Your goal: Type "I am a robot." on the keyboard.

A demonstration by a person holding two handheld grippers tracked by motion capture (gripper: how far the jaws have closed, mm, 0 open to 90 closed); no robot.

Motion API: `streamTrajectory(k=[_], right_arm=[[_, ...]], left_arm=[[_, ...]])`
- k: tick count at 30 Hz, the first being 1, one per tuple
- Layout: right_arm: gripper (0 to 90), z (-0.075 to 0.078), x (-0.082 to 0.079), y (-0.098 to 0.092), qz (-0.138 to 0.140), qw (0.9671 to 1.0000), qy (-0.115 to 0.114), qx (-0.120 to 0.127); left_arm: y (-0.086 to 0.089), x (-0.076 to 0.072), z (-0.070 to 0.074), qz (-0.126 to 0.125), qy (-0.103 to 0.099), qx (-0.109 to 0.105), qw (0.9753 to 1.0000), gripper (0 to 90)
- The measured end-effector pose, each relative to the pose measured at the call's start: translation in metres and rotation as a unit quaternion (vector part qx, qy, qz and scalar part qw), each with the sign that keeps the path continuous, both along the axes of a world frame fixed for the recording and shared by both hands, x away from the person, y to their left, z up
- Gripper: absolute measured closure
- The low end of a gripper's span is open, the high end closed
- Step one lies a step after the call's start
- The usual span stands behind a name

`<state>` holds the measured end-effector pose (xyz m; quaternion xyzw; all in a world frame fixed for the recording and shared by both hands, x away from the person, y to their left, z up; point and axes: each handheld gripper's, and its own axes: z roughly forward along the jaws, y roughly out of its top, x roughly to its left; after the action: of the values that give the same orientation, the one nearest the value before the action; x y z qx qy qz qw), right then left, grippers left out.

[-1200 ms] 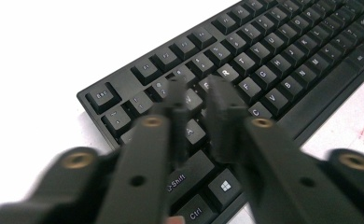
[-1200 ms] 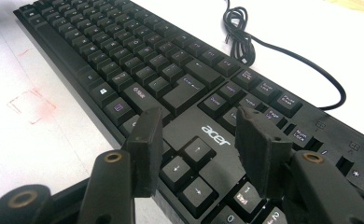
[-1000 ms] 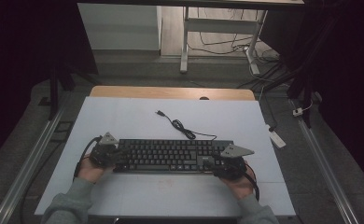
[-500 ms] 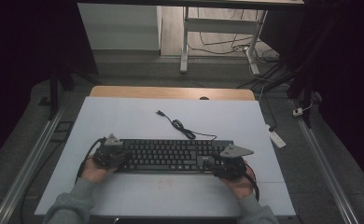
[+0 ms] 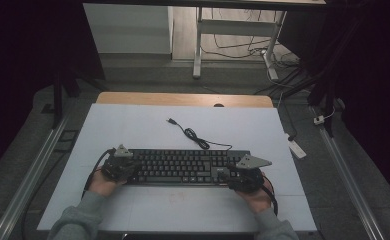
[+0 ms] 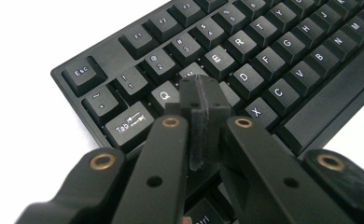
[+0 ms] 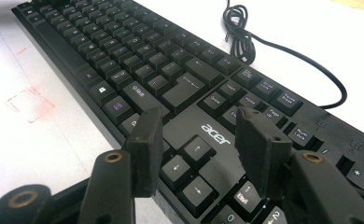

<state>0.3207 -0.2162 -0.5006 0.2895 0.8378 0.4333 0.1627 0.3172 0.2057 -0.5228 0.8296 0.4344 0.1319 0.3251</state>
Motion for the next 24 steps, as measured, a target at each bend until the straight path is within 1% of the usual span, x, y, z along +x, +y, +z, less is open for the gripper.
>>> streamTrajectory(k=[2, 5, 7, 9, 11, 13, 15, 19, 24], right_arm=[[52.0, 0.0, 0.0, 0.0, 0.001, 1.0, -0.001, 0.0], [52.0, 0.0, 0.0, 0.0, -0.001, 1.0, 0.0, 0.003], [52.0, 0.0, 0.0, -0.001, -0.001, 1.0, -0.001, 0.002], [52.0, 0.0, 0.0, -0.001, -0.001, 1.0, -0.001, 0.004], [52.0, 0.001, 0.0, -0.001, -0.001, 1.0, -0.002, 0.002], [52.0, 0.001, 0.0, -0.001, -0.001, 1.0, -0.002, 0.003], [52.0, 0.001, 0.0, -0.002, 0.0, 1.0, -0.001, 0.001], [52.0, 0.001, 0.0, -0.002, 0.0, 1.0, -0.002, 0.003], [51.9, 0.001, 0.0, -0.002, 0.0, 1.0, -0.002, 0.002]], left_arm=[[0.001, -0.001, 0.002, 0.001, -0.005, -0.002, 1.0, 89.1], [0.004, -0.004, 0.008, 0.003, -0.021, -0.022, 0.9995, 88.3], [0.007, -0.006, 0.012, 0.005, -0.028, -0.033, 0.999, 85.4], [0.009, -0.007, 0.016, 0.007, -0.036, -0.047, 0.9982, 78.9], [0.012, -0.008, 0.018, 0.011, -0.042, -0.06, 0.9972, 69.2], [0.013, -0.009, 0.02, 0.013, -0.046, -0.068, 0.9965, 60.5], [0.014, -0.01, 0.022, 0.014, -0.049, -0.076, 0.9958, 54.1], [0.015, -0.01, 0.025, 0.013, -0.052, -0.084, 0.995, 47.9], [0.015, -0.011, 0.027, 0.01, -0.054, -0.085, 0.9949, 45.7]])
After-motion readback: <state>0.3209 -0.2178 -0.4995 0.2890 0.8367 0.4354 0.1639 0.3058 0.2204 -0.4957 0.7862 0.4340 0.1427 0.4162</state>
